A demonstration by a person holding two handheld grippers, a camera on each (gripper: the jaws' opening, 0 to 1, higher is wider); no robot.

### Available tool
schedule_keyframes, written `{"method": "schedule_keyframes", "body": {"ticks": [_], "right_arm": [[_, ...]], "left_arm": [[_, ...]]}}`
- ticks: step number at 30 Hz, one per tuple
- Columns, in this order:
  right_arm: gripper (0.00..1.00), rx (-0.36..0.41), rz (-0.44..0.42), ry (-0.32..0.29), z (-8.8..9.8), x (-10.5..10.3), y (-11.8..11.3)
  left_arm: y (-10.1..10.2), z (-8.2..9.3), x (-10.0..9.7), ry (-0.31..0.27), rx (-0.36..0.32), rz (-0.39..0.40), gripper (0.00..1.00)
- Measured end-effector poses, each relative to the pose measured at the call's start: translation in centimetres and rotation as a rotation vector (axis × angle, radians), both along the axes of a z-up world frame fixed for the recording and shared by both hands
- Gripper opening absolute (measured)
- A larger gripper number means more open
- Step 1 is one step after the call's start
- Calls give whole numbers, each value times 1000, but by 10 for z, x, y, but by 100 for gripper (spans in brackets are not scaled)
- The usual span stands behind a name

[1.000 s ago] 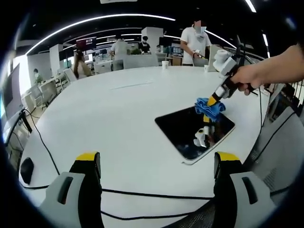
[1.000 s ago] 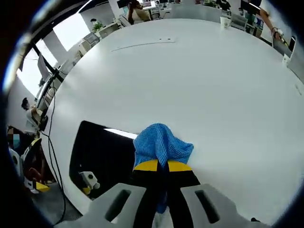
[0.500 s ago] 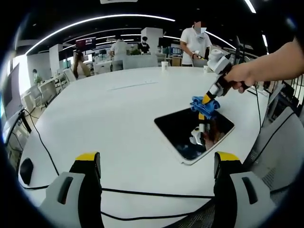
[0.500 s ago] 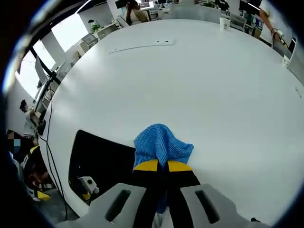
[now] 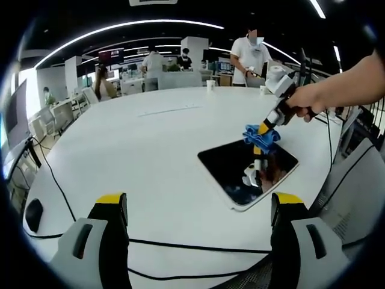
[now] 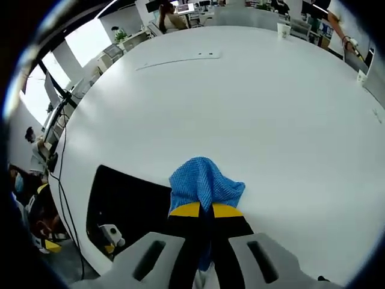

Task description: Wipe the mirror surface with the cleaning cloth until all visible marks leave the cleaned area.

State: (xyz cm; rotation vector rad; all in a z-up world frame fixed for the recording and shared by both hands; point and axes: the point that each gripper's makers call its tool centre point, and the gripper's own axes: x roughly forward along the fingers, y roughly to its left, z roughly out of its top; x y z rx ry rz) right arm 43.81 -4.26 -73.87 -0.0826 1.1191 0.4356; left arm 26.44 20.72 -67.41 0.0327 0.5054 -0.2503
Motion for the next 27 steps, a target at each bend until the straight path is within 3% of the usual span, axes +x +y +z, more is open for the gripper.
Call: {"method": "schedule_keyframes", "body": {"ticks": [7, 16, 20, 27], "right_arm": [[0, 23, -15, 27, 0, 4, 1], [0, 77, -36, -3, 26, -2, -15], [0, 121, -73, 2, 41, -10, -27], [0, 134, -99, -18, 63, -17, -55]], "left_arm": [[0, 0, 0, 1, 9, -3, 99], [-3, -1, 0, 6, 16, -20, 99], [-1, -1, 1, 3, 14, -13, 99], [-2, 0, 0, 2, 16, -13, 99]]}}
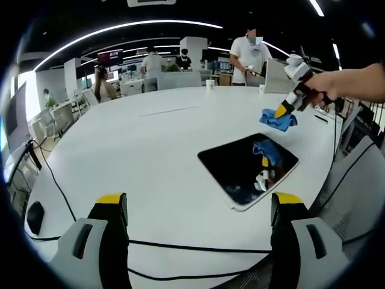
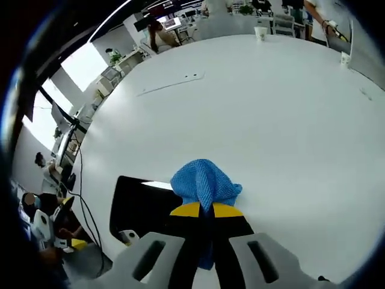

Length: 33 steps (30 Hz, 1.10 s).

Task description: Wipe the mirror surface with the cleaning cloth until all visible marks leave the cleaned area.

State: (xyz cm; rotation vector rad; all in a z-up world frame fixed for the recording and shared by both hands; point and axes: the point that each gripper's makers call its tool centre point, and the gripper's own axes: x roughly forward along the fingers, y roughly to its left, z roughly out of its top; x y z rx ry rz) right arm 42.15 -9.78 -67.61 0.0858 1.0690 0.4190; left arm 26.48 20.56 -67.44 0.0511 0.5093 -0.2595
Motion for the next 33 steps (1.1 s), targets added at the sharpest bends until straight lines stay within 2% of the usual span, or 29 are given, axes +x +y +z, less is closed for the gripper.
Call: {"method": "schedule_keyframes", "body": {"ticks": [3, 9, 16, 22, 30, 33], "right_arm": [[0, 0, -5, 1, 4, -1, -12], [0, -13, -7, 12, 1, -3, -34], [0, -34, -10, 56, -25, -13, -49], [0, -61, -15, 79, -48, -16, -52], [1, -95, -12, 87, -68, -17, -50], [1, -109, -10, 91, -72, -24, -50]], "left_arm": [[0, -1, 0, 3, 2, -1, 99], [0, 0, -1, 4, 2, 2, 99], [1, 2, -1, -3, -1, 14, 99], [3, 3, -1, -4, -16, 31, 99], [4, 1, 0, -1, -16, 32, 99], [4, 1, 0, 0, -14, 30, 99]]}}
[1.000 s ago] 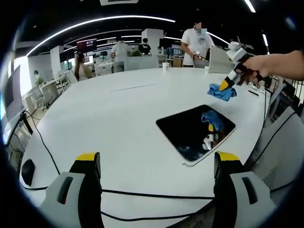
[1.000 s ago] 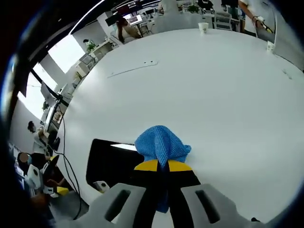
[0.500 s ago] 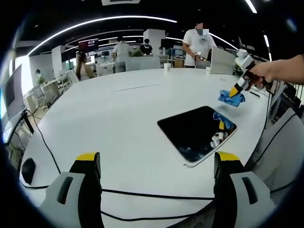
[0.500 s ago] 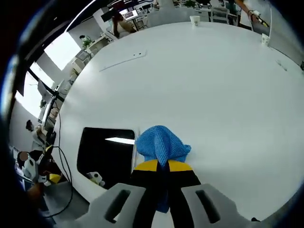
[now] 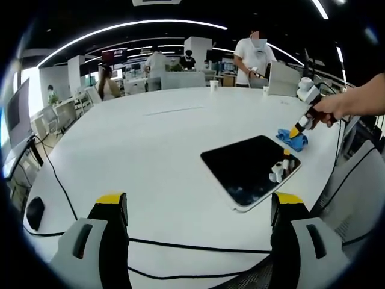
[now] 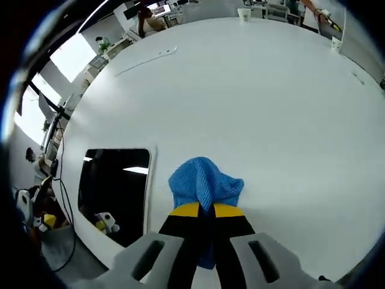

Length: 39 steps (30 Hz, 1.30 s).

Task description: Wipe the mirror surface with the cleaning cloth until all visible marks leave the cleaned area.

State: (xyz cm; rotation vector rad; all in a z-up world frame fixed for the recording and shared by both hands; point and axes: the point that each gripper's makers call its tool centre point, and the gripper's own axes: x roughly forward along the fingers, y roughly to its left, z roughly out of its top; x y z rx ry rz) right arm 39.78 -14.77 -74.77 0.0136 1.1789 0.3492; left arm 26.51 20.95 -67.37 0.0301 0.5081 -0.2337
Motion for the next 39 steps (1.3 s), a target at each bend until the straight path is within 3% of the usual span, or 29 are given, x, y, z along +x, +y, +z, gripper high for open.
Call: {"method": "schedule_keyframes", "body": {"ticks": [4, 8, 10, 13, 17, 20, 22, 23, 24, 27, 29, 33, 36, 39], "right_arm": [[1, -7, 5, -8, 3, -1, 0], [1, -46, 195, -89, 4, -1, 2], [1, -25, 139, -72, 5, -2, 2], [3, -11, 150, -79, 4, 2, -1], [22, 22, 177, -190, 21, 15, -6], [31, 85, 202, -253, 40, 9, -10], [44, 126, 226, -277, 45, 1, -8], [53, 110, 232, -284, 45, -3, -13], [58, 105, 268, -333, 49, -5, -16], [65, 79, 291, -403, 54, -15, -27], [74, 127, 312, -444, 59, -25, -24], [89, 126, 368, -520, 63, -41, -27], [98, 115, 321, -538, 64, -47, -37], [98, 153, 294, -548, 67, -52, -42]], "left_arm": [[0, 0, 0, 0, -1, 1, 99], [-2, 1, 1, -7, -21, -5, 99], [-1, 2, 1, -11, -23, -2, 99], [-1, 4, 2, -18, -35, 5, 99], [-2, 11, 1, -25, -48, 2, 99], [-5, 14, -1, -26, -61, -11, 99], [-5, 18, -4, -39, -69, -18, 99], [-3, 19, -5, -42, -67, -12, 99], [-2, 20, -6, -44, -65, -10, 99], [0, 20, -8, -46, -64, -11, 99], [2, 19, -8, -42, -62, -9, 99], [2, 20, -9, -46, -56, -17, 99], [-2, 20, -10, -36, -65, -26, 99], [-4, 21, -10, -42, -61, -31, 99]]}}
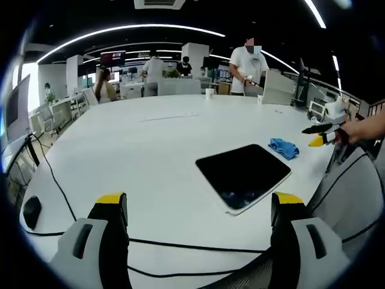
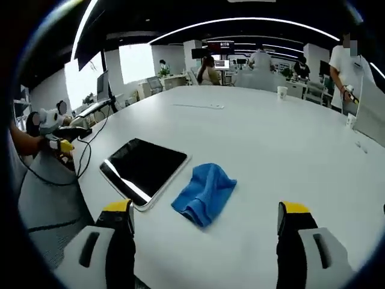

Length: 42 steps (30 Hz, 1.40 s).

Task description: Wipe the mirror surface with the cleaning cloth until all visible marks leave the cleaned area.

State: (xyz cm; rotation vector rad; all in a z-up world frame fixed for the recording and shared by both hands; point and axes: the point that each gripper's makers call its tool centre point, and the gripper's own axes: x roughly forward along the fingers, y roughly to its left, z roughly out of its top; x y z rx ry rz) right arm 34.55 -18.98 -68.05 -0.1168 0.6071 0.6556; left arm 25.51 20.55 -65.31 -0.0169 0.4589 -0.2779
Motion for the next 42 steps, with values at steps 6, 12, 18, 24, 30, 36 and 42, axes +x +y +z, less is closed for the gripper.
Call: {"method": "schedule_keyframes", "body": {"ticks": [6, 12, 18, 24, 30, 36, 42], "right_arm": [[98, 8, 2, -4, 2, -7, -1], [98, 1, -11, 63, -6, -13, -3], [98, -1, -12, 12, 0, -16, -1], [98, 19, -49, 25, -3, -16, -3], [98, 0, -72, 44, -11, -19, -8], [98, -20, -87, 49, -14, -23, -15], [99, 42, -93, 54, -8, -25, -6]], "left_arm": [[-8, 1, 1, 2, 0, -26, 99], [-9, 0, 7, 11, 1, -25, 99], [-14, 4, 11, 0, -18, -23, 99], [-19, -3, 10, 12, 25, -45, 99], [-18, -8, 10, 27, 22, -40, 99], [-21, -5, 10, 8, 47, -58, 99], [-19, -8, 9, 21, 23, -43, 99]]}}
